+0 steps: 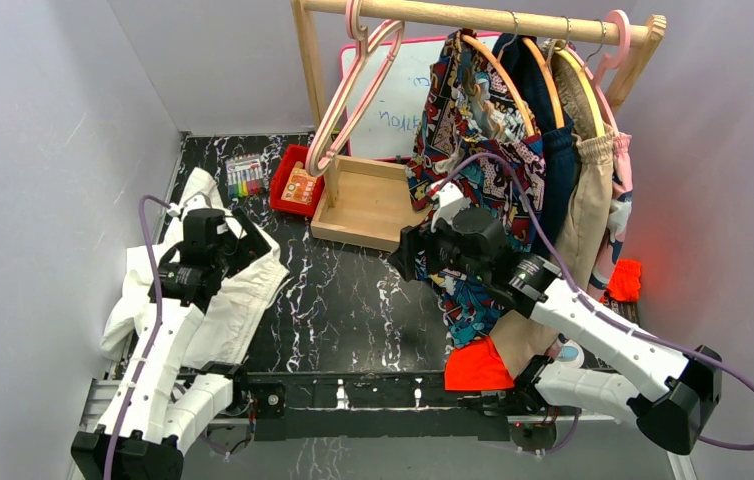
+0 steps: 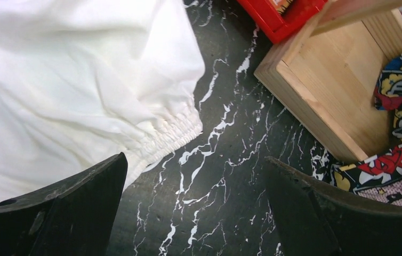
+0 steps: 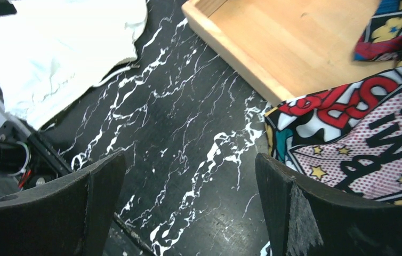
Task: Place the shorts on the hanger
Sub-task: Adjust the shorts at the center of the board.
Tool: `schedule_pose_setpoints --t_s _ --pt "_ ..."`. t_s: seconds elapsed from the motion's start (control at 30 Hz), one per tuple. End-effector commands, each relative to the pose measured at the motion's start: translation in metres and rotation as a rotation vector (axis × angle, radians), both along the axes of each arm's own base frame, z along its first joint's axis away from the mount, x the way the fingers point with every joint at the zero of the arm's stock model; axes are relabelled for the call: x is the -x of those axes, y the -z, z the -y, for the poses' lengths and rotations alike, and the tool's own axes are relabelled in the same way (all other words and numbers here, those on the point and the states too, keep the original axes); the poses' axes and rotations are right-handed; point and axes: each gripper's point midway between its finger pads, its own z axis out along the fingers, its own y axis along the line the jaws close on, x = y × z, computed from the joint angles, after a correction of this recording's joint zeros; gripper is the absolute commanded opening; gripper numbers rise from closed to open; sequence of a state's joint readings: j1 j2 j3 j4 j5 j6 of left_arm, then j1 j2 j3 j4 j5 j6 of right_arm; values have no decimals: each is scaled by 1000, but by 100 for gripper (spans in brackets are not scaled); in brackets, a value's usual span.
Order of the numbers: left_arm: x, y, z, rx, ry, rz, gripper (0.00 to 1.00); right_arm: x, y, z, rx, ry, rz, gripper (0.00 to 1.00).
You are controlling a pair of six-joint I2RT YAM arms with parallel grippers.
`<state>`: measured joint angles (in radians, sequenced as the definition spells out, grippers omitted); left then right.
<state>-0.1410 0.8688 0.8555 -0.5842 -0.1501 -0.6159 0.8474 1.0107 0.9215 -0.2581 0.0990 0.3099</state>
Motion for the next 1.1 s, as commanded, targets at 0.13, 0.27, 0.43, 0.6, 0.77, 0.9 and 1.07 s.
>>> schedule_pose_setpoints --t_s 0.13,0.27,0.43,0.6,0.77,0.9,1.07 --pt "38 4 -46 -178 -203 -232 98 14 5 -26 -72 -119 -27 98" --pt "39 19 -48 -206 -211 -339 98 15 14 -27 -72 -121 -37 98" --pt "31 37 -58 -155 -233 -327 98 19 24 -30 -64 -145 -62 98" --pt "20 65 -42 -30 -164 -342 98 24 32 -29 -61 -154 -81 98" --pt "8 69 -24 35 -73 -289 90 27 39 -24 -57 -146 -93 98" --pt "4 75 -14 59 -30 -296 86 28 44 -23 -60 -138 -97 98" --pt "-2 87 -3 31 -10 -336 84 28 48 -23 -63 -134 -107 98"
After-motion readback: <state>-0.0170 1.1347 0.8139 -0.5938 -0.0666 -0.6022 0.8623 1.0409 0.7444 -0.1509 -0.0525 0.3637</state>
